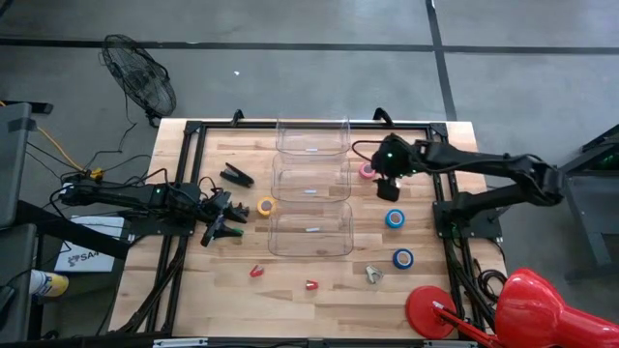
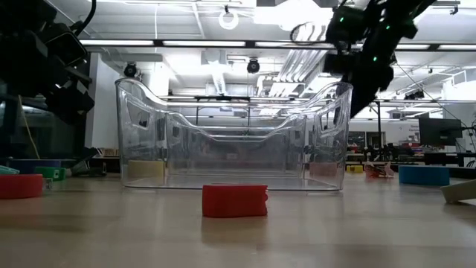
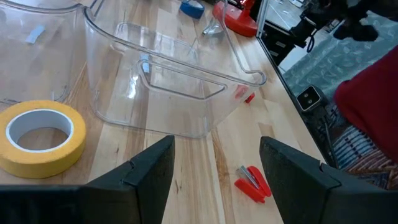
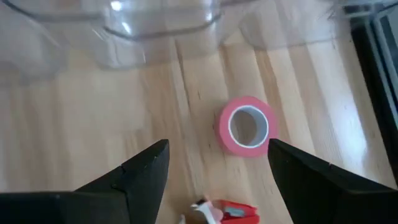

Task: Pick and place Stapler, Stapler remover, tape
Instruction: Put the pink tape into the top transparent bin

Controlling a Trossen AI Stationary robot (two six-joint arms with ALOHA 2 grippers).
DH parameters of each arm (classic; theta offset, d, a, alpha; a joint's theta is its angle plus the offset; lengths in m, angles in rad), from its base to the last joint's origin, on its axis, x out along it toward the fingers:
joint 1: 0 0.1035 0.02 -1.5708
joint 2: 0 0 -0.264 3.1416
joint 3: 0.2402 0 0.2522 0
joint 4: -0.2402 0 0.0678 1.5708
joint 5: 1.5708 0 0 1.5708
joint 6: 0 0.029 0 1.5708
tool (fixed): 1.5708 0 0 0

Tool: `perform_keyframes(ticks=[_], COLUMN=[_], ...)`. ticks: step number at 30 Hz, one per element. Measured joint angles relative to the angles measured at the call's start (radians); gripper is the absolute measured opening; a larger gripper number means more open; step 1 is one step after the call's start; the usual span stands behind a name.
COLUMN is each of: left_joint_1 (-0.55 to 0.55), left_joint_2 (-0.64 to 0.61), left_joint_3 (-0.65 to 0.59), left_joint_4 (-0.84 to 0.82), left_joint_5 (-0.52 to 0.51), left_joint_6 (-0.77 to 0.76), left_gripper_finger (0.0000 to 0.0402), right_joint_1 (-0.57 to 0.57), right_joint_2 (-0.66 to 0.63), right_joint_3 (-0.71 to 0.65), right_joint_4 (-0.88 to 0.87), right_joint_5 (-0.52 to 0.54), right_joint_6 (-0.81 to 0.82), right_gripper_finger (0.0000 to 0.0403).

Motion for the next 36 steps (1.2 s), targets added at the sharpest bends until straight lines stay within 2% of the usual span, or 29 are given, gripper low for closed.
perform_keyframes(ticks=[14, 28, 32, 36], left_joint_1=[0.000, 0.000, 0.000, 0.000], left_joint_2=[0.000, 0.000, 0.000, 0.000], left_joint_3=[0.000, 0.000, 0.000, 0.000], left_joint_4=[0.000, 0.000, 0.000, 0.000], left_joint_5=[0.000, 0.000, 0.000, 0.000], left_joint_6=[0.000, 0.000, 0.000, 0.000], left_gripper_finger=[0.0231, 0.0231, 0.0231, 0.0231], right_joint_1=[-0.044, -0.049, -0.050, -0.050], right_joint_2=[0.258, 0.377, 0.396, 0.399], right_joint_3=[-0.003, -0.003, -0.003, -0.003], right_joint_4=[0.143, 0.186, 0.204, 0.201], right_joint_5=[0.025, 0.027, 0.026, 0.019], right_joint_6=[-0.031, -0.031, -0.027, -0.024], right_gripper_finger=[0.0263, 0.0261, 0.0241, 0.0200])
